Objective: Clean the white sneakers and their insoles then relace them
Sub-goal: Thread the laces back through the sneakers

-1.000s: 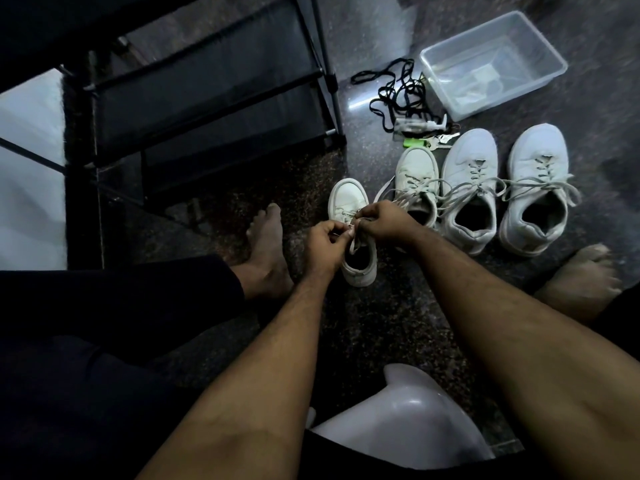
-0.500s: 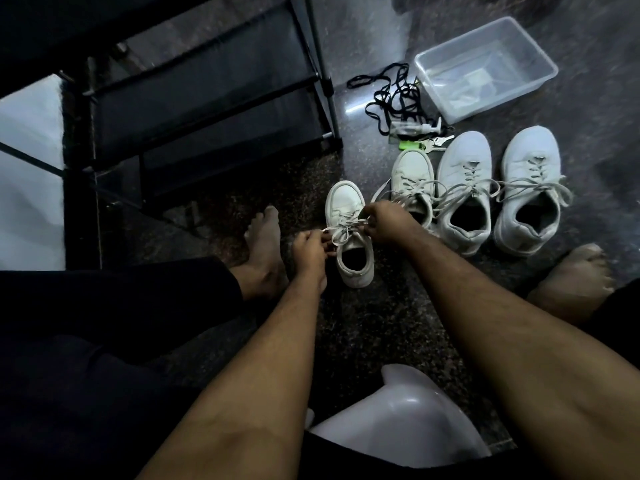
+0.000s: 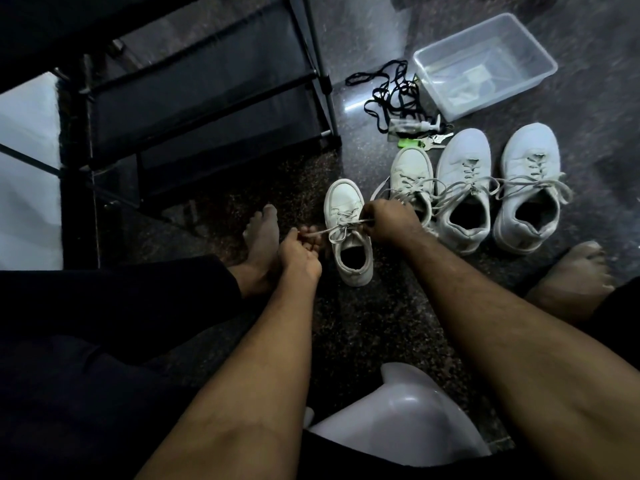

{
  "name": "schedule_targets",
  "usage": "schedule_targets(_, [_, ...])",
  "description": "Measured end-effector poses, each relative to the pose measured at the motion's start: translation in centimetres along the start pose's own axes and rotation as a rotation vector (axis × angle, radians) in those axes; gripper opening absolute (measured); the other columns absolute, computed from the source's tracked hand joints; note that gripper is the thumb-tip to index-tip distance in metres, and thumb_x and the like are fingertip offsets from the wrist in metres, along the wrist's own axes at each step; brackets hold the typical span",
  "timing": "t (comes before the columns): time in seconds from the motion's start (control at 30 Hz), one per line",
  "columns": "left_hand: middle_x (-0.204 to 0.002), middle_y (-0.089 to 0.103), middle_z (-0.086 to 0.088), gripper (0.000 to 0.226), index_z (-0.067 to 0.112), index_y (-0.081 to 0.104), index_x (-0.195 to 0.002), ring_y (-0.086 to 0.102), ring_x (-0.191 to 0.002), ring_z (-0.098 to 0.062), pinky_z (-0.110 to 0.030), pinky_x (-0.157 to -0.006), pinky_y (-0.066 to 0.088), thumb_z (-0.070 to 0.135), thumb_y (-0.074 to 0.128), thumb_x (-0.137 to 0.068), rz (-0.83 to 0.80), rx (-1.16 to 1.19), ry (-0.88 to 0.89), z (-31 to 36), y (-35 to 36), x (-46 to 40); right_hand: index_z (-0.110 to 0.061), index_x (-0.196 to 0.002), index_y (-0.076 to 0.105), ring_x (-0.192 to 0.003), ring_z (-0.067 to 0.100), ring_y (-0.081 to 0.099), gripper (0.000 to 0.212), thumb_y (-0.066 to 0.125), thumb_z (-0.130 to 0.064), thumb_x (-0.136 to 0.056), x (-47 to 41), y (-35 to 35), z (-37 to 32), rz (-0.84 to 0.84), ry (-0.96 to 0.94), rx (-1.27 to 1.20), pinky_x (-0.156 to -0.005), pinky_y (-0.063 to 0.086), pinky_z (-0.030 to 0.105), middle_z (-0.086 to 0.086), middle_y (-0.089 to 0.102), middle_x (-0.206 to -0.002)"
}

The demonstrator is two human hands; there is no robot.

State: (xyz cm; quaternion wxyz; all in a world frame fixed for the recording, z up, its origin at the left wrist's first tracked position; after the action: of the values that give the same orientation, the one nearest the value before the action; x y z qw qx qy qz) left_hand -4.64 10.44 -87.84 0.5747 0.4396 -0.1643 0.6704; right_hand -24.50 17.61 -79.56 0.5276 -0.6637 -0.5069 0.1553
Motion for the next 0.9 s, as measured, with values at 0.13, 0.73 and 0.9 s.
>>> schedule_targets(0.13, [-0.058, 0.049, 0.006, 0.017, 0.014, 0.052, -0.083, 0.043, -0.050, -0.007, -0.017, -0.045, 0.038, 0.014, 0.052, -0.100, 0.134, -0.499, 0.385, 3.1, -0.8, 0.5, -0.028, -0.111, 0.070, -0.105, 0.024, 0.066, 0.025, 0.067, -0.037, -0.087, 0.1, -0.2, 0.4, 0.020, 0.026, -0.062, -0.094, 0.048, 0.040, -0.001, 0.073, -0.108])
schedule_targets(0.73, [-0.077, 0.071, -0.007, 0.021, 0.009, 0.068, -0.080, 0.061, -0.068, -0.013, -0.034, -0.068, 0.053, 0.029, 0.072, -0.085, -0.292, -1.065, 0.611, 0.6, 3.9, 3.2, -0.016, -0.097, 0.073, -0.086, 0.015, 0.068, 0.031, 0.079, -0.041, -0.079, -0.4, 0.5, 0.7, -0.044, 0.018, -0.297, -0.079, 0.054, 0.032, -0.003, 0.074, -0.091])
schedule_targets(0.9, [-0.080, 0.071, -0.007, 0.016, 0.013, 0.069, -0.081, 0.061, -0.073, -0.015, -0.036, -0.072, 0.053, 0.026, 0.067, -0.089, -0.233, -0.907, 0.451, -0.2, 2.9, 2.4, -0.019, -0.100, 0.071, -0.094, 0.022, 0.068, 0.027, 0.073, -0.038, -0.082, -0.3, 0.6, 1.0, -0.024, 0.071, -0.272, -0.083, 0.055, 0.038, 0.000, 0.074, -0.096])
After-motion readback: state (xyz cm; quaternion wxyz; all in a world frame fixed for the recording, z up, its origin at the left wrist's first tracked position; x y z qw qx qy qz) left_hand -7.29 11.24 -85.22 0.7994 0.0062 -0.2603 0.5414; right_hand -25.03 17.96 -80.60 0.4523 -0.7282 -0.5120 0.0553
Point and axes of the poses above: each hand's wrist, its own x-axis away from the middle knuckle, its own y-axis out of the palm, z = x × y, the point moved 10 cm from there along -x, towards the middle knuckle
